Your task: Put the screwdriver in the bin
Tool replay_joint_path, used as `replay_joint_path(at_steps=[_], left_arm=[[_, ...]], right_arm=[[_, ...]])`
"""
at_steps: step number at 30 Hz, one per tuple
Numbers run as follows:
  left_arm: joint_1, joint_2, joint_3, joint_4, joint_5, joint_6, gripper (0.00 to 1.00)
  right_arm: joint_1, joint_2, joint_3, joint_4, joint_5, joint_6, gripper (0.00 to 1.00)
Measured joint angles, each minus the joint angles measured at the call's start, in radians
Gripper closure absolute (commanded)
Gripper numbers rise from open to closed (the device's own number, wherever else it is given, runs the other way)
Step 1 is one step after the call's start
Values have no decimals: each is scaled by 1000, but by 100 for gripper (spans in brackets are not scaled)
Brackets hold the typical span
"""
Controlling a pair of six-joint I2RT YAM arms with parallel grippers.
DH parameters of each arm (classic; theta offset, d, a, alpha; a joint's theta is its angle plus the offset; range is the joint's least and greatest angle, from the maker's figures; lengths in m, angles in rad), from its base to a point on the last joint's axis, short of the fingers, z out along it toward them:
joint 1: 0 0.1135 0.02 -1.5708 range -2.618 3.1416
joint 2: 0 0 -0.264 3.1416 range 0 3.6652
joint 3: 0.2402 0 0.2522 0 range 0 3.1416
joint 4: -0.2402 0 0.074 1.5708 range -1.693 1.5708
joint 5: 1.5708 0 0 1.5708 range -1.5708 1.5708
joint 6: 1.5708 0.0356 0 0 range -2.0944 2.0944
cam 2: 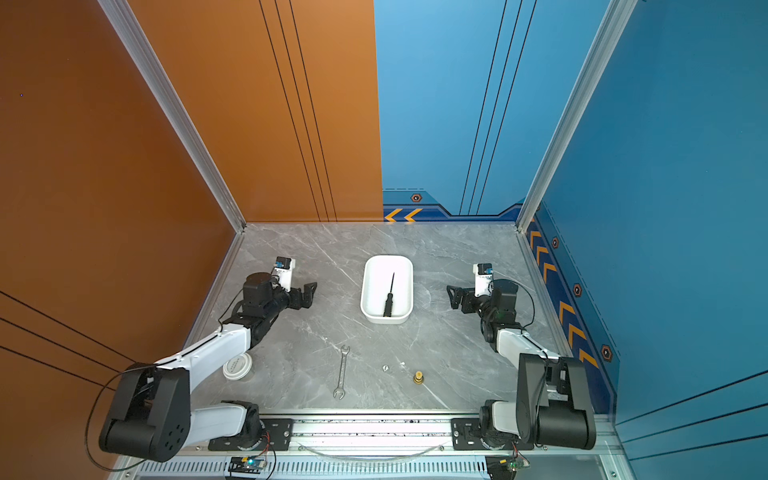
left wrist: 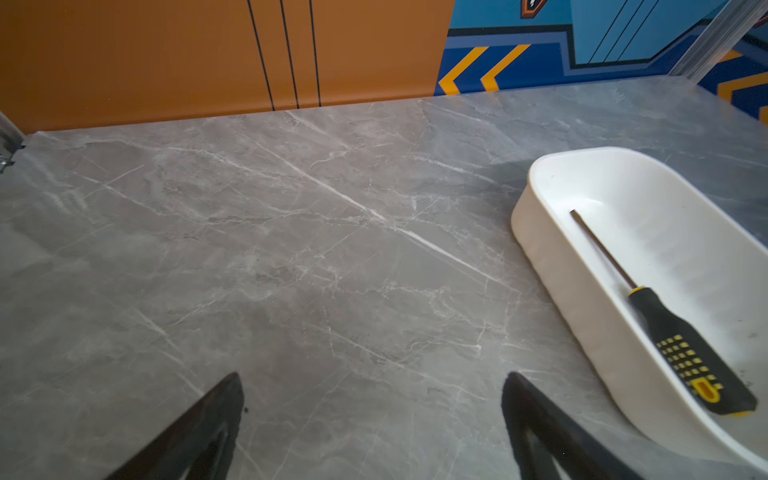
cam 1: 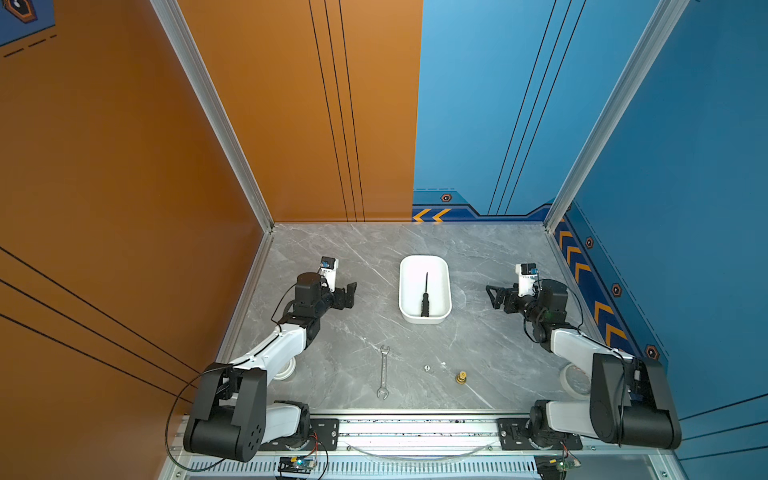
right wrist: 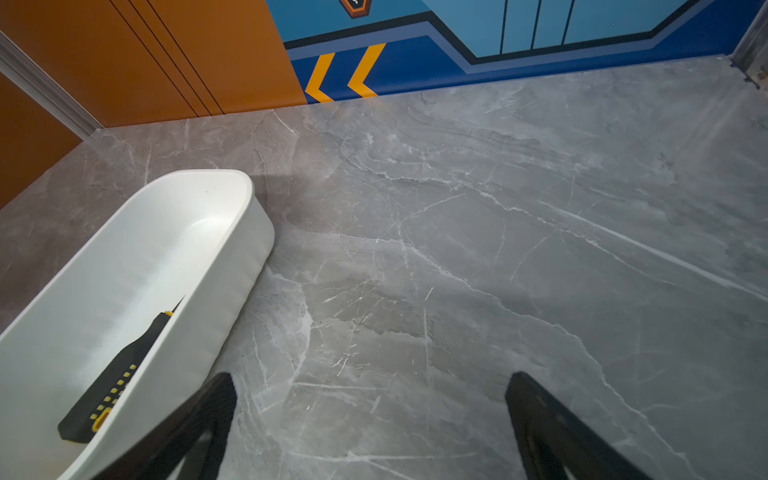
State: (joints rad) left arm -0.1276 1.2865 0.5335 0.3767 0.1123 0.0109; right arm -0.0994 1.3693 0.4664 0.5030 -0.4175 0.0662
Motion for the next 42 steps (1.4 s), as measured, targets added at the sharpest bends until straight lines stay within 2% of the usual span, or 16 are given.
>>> replay_joint_path(at_steps=[5, 9, 18, 23, 28, 35, 42], left_arm=[[50, 0, -126, 163, -64, 44, 2], [82, 43, -152, 270, -85, 49, 2], [95, 261, -174, 511, -115, 45, 2], [95, 275, -184, 560, -128, 42, 2], [96, 275, -179, 570, -142, 39, 2], [109, 275, -167, 561, -166, 15, 2], [109, 275, -167, 554, -176, 10, 2]], right_arm=[[-5, 52, -19, 80, 70, 40, 0], [-6, 53, -26, 142, 132, 48, 0], [4, 93, -154, 370, 296, 69, 0], [68, 153, -158, 483, 378, 45, 0], [136, 168, -150, 471, 445, 3, 0], [138, 168, -108, 446, 517, 1, 0], [138, 168, -108, 428, 528, 1, 0]])
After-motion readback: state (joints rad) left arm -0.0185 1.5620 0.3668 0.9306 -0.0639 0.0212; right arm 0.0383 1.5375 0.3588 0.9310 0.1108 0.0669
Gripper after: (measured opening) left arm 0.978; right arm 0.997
